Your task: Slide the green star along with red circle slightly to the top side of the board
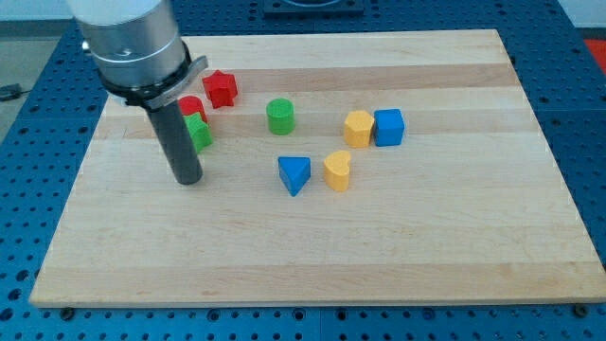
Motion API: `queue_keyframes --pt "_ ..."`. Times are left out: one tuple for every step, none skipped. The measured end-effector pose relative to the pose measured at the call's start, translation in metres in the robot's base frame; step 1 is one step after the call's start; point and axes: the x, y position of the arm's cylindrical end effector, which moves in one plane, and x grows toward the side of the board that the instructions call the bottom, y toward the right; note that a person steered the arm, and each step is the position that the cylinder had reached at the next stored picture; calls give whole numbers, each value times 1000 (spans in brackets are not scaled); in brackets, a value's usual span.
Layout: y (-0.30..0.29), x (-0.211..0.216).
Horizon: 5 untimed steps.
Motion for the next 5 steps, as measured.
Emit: queue_keyframes --pt "-9 -14" --pt "-9 -32" --pt "-10 -49" --pt "-10 -68" --pt "-26 -66"
